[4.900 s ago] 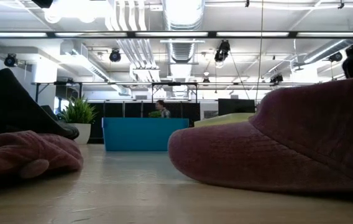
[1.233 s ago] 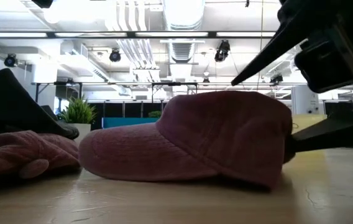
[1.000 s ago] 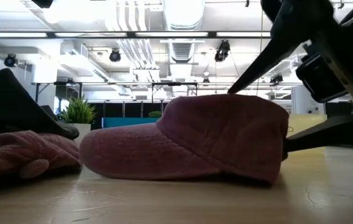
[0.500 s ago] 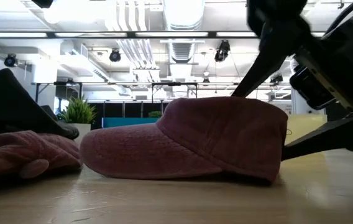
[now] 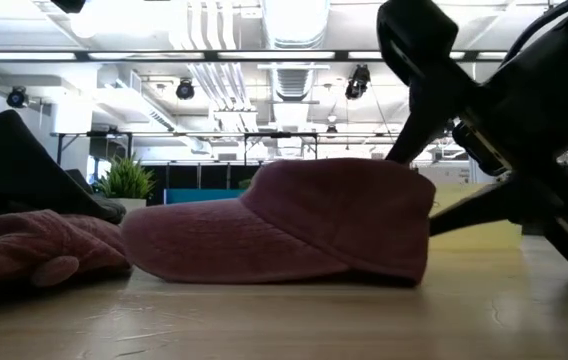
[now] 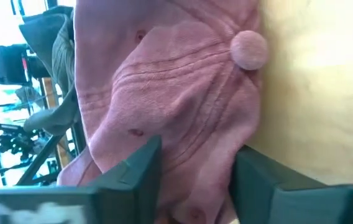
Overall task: Pick & Place hat
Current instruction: Put the top red cap into the yellow bin
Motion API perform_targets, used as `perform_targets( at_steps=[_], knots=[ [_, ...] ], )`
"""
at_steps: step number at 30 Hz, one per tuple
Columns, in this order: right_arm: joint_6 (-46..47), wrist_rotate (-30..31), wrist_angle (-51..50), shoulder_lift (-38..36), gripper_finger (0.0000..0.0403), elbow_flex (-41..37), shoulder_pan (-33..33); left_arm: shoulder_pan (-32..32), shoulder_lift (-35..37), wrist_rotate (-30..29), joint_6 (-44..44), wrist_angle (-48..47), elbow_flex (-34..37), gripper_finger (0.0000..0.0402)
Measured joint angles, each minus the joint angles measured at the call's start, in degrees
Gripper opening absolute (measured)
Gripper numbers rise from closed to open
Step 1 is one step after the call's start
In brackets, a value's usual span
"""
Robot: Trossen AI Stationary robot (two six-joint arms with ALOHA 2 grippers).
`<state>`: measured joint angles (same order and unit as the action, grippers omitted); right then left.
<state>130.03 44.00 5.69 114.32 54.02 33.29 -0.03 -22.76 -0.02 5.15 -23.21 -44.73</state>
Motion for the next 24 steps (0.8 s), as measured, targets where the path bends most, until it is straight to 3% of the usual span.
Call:
perform_targets(
  at_steps=[9, 12, 15, 18, 24],
  knots=[
    [-9.8, 3.1, -0.3, 0.0, 0.0017, 0.0, -0.5, 0.0, 0.0, 0.0, 0.0, 0.0, 0.0, 0.0],
    [-19.4, 4.0, -1.8, -1.5, 0.0011, -0.3, -0.7, 0.0, 0.0, 0.0, 0.0, 0.0, 0.0, 0.0],
    [-35.1, 3.7, -5.0, -4.8, 0.0009, -1.3, -1.2, 0.0, 0.0, 0.0, 0.0, 0.0, 0.0, 0.0],
    [-50.1, -0.3, -3.5, -11.1, 0.0009, -1.0, -2.3, 0.0, 0.0, 0.0, 0.0, -0.1, 0.0, 0.0],
    [-69.0, -10.9, -4.9, -22.3, 0.0008, -1.3, -6.6, 0.0, 0.0, 0.0, 0.0, -0.1, 0.0, 0.0]
  ],
)
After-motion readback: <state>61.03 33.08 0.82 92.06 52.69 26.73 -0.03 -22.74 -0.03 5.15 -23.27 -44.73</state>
